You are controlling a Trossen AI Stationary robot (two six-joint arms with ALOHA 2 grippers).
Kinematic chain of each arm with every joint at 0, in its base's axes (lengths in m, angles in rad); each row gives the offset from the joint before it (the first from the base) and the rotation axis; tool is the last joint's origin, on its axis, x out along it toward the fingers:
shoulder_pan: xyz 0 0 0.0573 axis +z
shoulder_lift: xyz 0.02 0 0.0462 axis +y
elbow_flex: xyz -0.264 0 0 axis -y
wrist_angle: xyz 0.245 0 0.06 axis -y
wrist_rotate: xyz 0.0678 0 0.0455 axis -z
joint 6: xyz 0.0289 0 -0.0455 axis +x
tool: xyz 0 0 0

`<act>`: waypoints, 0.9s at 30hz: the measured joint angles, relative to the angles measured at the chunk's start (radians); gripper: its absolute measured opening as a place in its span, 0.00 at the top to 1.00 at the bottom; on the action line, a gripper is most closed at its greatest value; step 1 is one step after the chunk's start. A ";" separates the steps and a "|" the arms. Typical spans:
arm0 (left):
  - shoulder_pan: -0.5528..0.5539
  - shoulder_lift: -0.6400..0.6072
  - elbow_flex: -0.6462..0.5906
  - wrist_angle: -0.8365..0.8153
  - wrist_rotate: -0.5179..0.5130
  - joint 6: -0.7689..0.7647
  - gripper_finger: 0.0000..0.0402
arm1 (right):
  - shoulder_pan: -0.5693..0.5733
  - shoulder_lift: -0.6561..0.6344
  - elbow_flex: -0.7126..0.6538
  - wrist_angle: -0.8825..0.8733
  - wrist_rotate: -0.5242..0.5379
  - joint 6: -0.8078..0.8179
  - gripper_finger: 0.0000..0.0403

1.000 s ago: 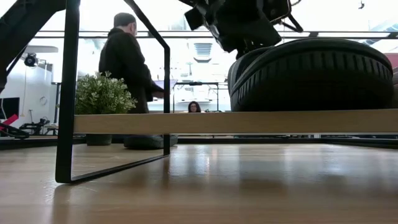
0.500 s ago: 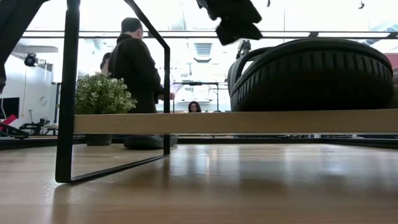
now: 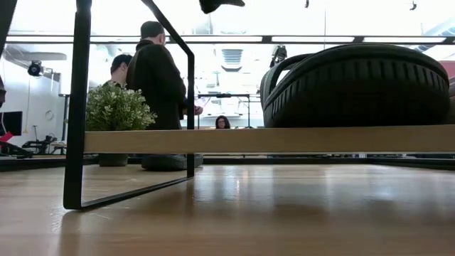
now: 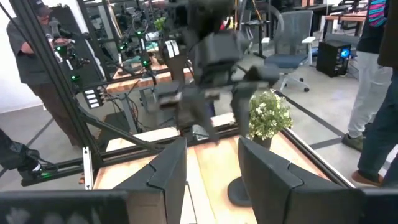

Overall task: Pick and place slides into the shelf
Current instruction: Put the black slide on the shelf

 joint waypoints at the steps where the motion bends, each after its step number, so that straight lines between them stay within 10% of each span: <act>1: 0.014 -0.017 -0.001 -0.021 -0.019 0.003 0.58 | 0.000 0.001 0.000 0.000 0.000 0.000 0.66; 14: 0.257 -0.008 -0.003 -0.229 -0.095 0.095 0.58 | 0.000 0.003 0.000 0.000 0.004 0.000 0.66; 27: 0.382 0.191 -0.002 -0.485 0.127 0.241 0.58 | 0.000 0.005 0.000 -0.004 0.008 0.000 0.66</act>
